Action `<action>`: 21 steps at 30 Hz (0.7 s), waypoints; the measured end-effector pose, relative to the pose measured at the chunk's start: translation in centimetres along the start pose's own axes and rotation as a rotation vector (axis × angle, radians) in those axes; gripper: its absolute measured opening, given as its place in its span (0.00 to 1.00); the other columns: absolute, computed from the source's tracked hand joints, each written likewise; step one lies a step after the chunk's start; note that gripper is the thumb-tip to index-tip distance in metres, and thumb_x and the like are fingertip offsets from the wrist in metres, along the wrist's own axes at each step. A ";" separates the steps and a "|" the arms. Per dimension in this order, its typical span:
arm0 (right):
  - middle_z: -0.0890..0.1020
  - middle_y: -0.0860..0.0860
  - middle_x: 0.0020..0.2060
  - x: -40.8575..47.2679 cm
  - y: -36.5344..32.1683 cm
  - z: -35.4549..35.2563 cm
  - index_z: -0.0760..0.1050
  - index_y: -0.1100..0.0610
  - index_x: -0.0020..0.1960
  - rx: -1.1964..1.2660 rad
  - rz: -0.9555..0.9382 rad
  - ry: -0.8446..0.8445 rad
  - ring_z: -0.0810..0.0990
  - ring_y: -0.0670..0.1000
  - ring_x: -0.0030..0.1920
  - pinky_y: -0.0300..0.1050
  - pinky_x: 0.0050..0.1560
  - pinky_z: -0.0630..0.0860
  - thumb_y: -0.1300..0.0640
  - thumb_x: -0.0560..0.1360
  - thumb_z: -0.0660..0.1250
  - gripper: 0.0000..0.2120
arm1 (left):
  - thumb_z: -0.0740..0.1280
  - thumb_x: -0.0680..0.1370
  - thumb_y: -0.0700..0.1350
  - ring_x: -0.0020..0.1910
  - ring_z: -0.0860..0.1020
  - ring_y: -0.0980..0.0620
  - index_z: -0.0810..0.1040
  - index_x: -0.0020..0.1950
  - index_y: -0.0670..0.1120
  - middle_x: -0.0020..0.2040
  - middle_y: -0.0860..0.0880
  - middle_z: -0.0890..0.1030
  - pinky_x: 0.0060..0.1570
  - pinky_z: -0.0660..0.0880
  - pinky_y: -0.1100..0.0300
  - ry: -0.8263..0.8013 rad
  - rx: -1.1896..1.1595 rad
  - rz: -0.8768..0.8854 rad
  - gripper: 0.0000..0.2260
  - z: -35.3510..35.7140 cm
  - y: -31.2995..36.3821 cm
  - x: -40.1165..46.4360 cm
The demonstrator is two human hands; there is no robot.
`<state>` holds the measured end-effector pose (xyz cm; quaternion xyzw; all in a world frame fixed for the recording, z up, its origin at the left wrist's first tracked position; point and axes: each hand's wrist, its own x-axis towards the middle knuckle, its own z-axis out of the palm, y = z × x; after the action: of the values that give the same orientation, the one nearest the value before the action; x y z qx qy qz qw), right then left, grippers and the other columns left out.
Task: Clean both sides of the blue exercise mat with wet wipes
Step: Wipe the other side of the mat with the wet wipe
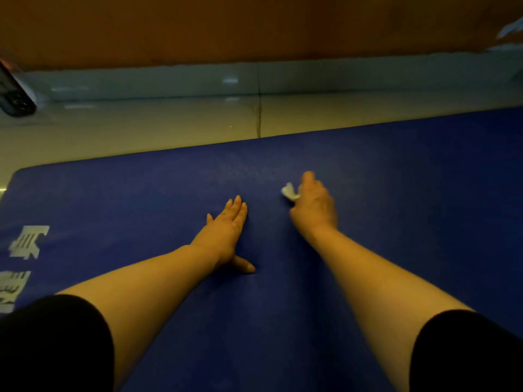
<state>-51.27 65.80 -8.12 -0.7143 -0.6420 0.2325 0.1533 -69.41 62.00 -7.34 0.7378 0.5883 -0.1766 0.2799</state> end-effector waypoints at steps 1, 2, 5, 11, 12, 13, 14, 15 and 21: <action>0.73 0.59 0.56 0.2 0.6 -0.6 0.67 0.61 0.58 -0.017 0.059 0.028 0.76 0.62 0.51 0.49 0.42 0.67 0.62 0.75 0.64 0.13 | 0.76 0.67 0.59 0.77 0.35 0.48 0.34 0.78 0.45 0.77 0.48 0.31 0.74 0.41 0.40 0.000 0.000 -0.001 0.59 0.0 0.0 0.0; 0.73 0.60 0.56 0.1 0.7 -0.7 0.68 0.62 0.58 -0.045 0.080 0.049 0.76 0.62 0.52 0.50 0.43 0.68 0.62 0.75 0.63 0.12 | 0.76 0.67 0.60 0.77 0.35 0.48 0.34 0.78 0.45 0.77 0.48 0.31 0.74 0.41 0.40 -0.002 -0.003 -0.001 0.59 0.0 -0.1 0.0; 0.73 0.58 0.56 -2.0 -1.0 0.7 0.70 0.61 0.57 -0.020 -0.029 0.014 0.76 0.61 0.53 0.50 0.48 0.70 0.61 0.77 0.61 0.10 | 0.76 0.66 0.60 0.77 0.34 0.49 0.33 0.77 0.44 0.77 0.48 0.31 0.74 0.40 0.41 0.006 -0.012 0.002 0.59 0.2 -0.1 0.1; 0.72 0.56 0.56 -4.3 -2.8 2.3 0.70 0.58 0.57 -0.058 -0.244 -0.192 0.75 0.59 0.54 0.50 0.47 0.71 0.62 0.74 0.63 0.11 | 0.76 0.67 0.58 0.77 0.35 0.49 0.35 0.78 0.45 0.77 0.48 0.32 0.74 0.40 0.42 0.016 -0.037 0.011 0.59 0.2 -0.2 0.1; 0.72 0.56 0.56 -3.5 -1.9 1.6 0.70 0.58 0.57 -0.066 -0.205 -0.153 0.75 0.60 0.54 0.50 0.48 0.71 0.61 0.75 0.63 0.11 | 0.76 0.67 0.59 0.77 0.35 0.49 0.35 0.78 0.44 0.77 0.48 0.32 0.73 0.40 0.41 0.011 -0.028 0.011 0.59 0.2 -0.2 0.1; 0.73 0.57 0.56 -2.6 -0.9 0.9 0.71 0.58 0.56 -0.066 -0.150 -0.099 0.75 0.60 0.54 0.50 0.48 0.70 0.60 0.76 0.62 0.10 | 0.76 0.66 0.59 0.77 0.35 0.49 0.34 0.78 0.44 0.77 0.48 0.31 0.73 0.40 0.41 0.006 -0.024 0.008 0.59 0.1 -0.1 0.2; 0.73 0.57 0.56 -1.8 0.2 0.1 0.71 0.59 0.56 -0.063 -0.087 -0.038 0.75 0.61 0.53 0.50 0.47 0.70 0.60 0.76 0.61 0.09 | 0.76 0.66 0.59 0.77 0.35 0.49 0.34 0.77 0.44 0.77 0.48 0.31 0.73 0.40 0.40 0.003 -0.022 0.005 0.59 0.1 -0.1 0.2; 0.74 0.58 0.56 -1.2 0.9 -0.6 0.72 0.60 0.55 -0.068 -0.030 0.011 0.75 0.61 0.53 0.50 0.46 0.69 0.60 0.76 0.61 0.08 | 0.76 0.66 0.59 0.77 0.35 0.49 0.34 0.77 0.45 0.77 0.48 0.31 0.73 0.40 0.40 -0.001 -0.020 0.002 0.59 0.1 -0.2 0.3; 0.75 0.57 0.54 -5.7 -2.3 2.4 0.74 0.58 0.55 0.022 -0.207 -0.076 0.77 0.61 0.51 0.50 0.45 0.71 0.64 0.72 0.65 0.11 | 0.76 0.67 0.58 0.77 0.35 0.49 0.35 0.78 0.44 0.77 0.47 0.32 0.73 0.40 0.41 0.015 -0.014 0.004 0.58 0.2 -0.2 0.3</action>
<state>-54.83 60.31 -8.17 -0.6333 -0.7151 0.2491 0.1597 -69.50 62.13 -7.75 0.7384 0.5900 -0.1666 0.2810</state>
